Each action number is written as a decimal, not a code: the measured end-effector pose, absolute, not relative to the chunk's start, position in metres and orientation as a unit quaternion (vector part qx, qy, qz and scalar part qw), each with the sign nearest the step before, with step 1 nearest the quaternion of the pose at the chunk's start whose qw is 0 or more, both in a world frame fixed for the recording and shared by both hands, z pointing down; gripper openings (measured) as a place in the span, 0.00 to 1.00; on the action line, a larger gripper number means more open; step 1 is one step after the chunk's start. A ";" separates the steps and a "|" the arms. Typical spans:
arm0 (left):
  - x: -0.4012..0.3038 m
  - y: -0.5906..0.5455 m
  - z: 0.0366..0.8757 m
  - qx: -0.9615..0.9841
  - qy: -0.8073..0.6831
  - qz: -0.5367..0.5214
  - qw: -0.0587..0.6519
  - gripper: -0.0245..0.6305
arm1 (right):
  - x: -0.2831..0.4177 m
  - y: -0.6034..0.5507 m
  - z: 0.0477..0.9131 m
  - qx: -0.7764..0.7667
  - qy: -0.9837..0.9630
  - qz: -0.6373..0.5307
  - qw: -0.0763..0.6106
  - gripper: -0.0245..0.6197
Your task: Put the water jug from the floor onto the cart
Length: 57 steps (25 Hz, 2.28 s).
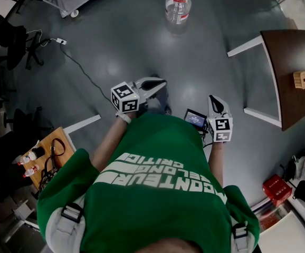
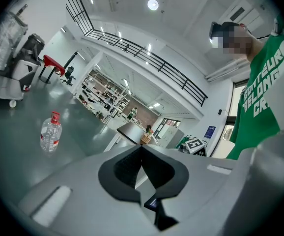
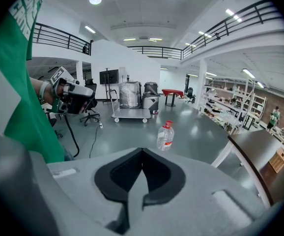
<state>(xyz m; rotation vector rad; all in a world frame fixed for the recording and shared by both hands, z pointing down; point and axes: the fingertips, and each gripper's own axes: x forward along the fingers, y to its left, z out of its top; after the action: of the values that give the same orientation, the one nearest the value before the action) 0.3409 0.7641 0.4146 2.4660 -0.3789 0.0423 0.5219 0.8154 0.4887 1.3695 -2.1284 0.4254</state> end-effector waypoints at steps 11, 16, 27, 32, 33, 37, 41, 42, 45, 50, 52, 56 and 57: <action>0.352 0.740 0.416 0.933 -0.152 0.016 0.324 0.05 | 0.536 0.789 0.488 0.506 -0.798 0.164 0.284 0.03; 0.361 0.728 0.410 0.935 -0.146 0.016 0.324 0.05 | 0.545 0.777 0.481 0.513 -0.794 0.163 0.281 0.03; 0.371 0.698 0.404 0.938 -0.132 0.019 0.320 0.05 | 0.553 0.755 0.478 0.524 -0.787 0.169 0.277 0.03; 0.365 0.682 0.404 0.937 -0.133 0.019 0.322 0.05 | 0.547 0.738 0.476 0.522 -0.788 0.168 0.280 0.03; 0.364 0.677 0.404 0.937 -0.134 0.018 0.321 0.05 | 0.547 0.733 0.476 0.521 -0.788 0.167 0.280 0.03; 0.358 0.659 0.401 0.937 -0.138 0.014 0.321 0.05 | 0.544 0.715 0.475 0.519 -0.789 0.166 0.284 0.03; 0.348 0.643 0.402 0.933 -0.149 0.005 0.328 0.05 | 0.530 0.692 0.470 0.503 -0.797 0.163 0.292 0.03; 0.345 0.638 0.404 0.932 -0.151 0.004 0.330 0.05 | 0.526 0.684 0.469 0.498 -0.800 0.160 0.294 0.03; 0.337 0.627 0.407 0.931 -0.152 0.000 0.332 0.05 | 0.513 0.666 0.467 0.486 -0.806 0.150 0.303 0.03; 0.325 0.606 0.408 0.929 -0.156 -0.018 0.334 0.05 | 0.495 0.637 0.464 0.465 -0.814 0.137 0.321 0.03; 0.319 0.597 0.409 0.927 -0.162 -0.026 0.337 0.05 | 0.489 0.627 0.464 0.456 -0.817 0.132 0.327 0.03; 0.302 0.582 0.418 0.922 -0.178 -0.037 0.341 0.04 | 0.472 0.607 0.460 0.437 -0.825 0.117 0.339 0.03; 0.297 0.578 0.421 0.922 -0.182 -0.038 0.340 0.04 | 0.467 0.603 0.460 0.432 -0.827 0.111 0.342 0.03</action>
<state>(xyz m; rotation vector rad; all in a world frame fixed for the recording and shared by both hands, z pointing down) 0.2970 0.5780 0.4208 2.3989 -0.4743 -0.0992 0.4674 0.6028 0.4597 1.1242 -2.1514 0.2889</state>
